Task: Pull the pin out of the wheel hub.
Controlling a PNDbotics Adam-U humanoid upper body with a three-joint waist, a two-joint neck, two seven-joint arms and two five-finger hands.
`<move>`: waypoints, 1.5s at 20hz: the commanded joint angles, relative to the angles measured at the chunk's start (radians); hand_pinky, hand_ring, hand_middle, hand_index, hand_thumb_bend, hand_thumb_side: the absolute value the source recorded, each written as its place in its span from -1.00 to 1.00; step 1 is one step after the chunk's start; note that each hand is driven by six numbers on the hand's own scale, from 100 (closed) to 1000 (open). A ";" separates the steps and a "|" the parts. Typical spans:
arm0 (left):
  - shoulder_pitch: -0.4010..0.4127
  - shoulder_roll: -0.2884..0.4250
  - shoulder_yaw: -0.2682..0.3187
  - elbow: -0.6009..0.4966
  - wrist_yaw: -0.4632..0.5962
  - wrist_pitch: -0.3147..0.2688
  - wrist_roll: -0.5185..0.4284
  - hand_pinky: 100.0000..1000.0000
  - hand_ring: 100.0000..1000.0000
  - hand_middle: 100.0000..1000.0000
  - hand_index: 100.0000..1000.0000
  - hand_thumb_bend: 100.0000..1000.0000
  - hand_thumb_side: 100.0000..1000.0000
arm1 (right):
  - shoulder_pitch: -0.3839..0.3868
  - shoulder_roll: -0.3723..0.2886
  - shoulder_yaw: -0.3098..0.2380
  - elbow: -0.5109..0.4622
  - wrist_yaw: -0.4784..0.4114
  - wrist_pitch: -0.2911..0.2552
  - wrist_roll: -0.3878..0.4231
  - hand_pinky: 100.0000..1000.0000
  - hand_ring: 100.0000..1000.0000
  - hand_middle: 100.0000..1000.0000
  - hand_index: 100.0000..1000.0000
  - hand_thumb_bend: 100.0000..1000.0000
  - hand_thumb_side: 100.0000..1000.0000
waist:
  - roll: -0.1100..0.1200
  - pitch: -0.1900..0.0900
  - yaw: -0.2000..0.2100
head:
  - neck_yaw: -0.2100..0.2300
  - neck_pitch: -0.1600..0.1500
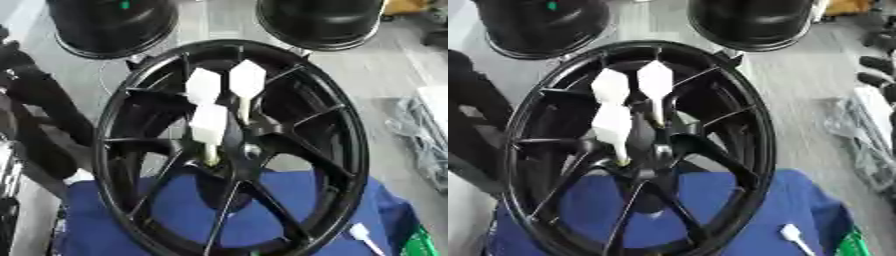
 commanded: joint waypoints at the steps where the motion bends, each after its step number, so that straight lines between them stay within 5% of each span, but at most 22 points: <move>1: -0.008 0.025 0.003 -0.016 0.001 -0.002 -0.001 0.06 0.53 0.42 0.46 -0.57 0.59 | -0.005 -0.016 -0.009 -0.009 0.001 0.001 0.000 0.52 0.55 0.69 0.78 -1.00 0.36 | 0.000 -0.018 0.001 | 0.005 0.017; 16: -0.061 0.065 -0.011 -0.024 0.011 -0.001 -0.006 0.07 0.54 0.45 0.48 -0.56 0.51 | -0.003 -0.014 -0.013 -0.008 0.002 0.002 0.000 0.51 0.54 0.68 0.78 -1.00 0.36 | 0.002 -0.013 -0.013 | -0.023 0.001; 23: -0.172 0.244 -0.094 -0.055 0.024 0.026 -0.083 0.08 0.54 0.50 0.48 -0.57 0.35 | 0.003 -0.021 -0.013 -0.008 0.008 0.003 -0.001 0.51 0.53 0.68 0.78 -1.00 0.39 | 0.012 -0.014 -0.016 | -0.023 0.000; 26: -0.293 0.468 -0.217 -0.085 0.118 0.069 -0.172 0.08 0.53 0.50 0.49 -0.56 0.33 | 0.009 -0.027 -0.003 -0.003 0.013 0.009 0.008 0.51 0.53 0.68 0.78 -1.00 0.40 | 0.019 -0.015 -0.020 | -0.016 0.001; 30: -0.404 0.635 -0.313 -0.134 0.177 0.128 -0.276 0.12 0.53 0.49 0.51 -0.55 0.31 | 0.014 -0.031 0.003 -0.001 0.020 0.012 0.017 0.51 0.53 0.67 0.78 -1.00 0.42 | 0.023 -0.016 -0.022 | -0.006 0.000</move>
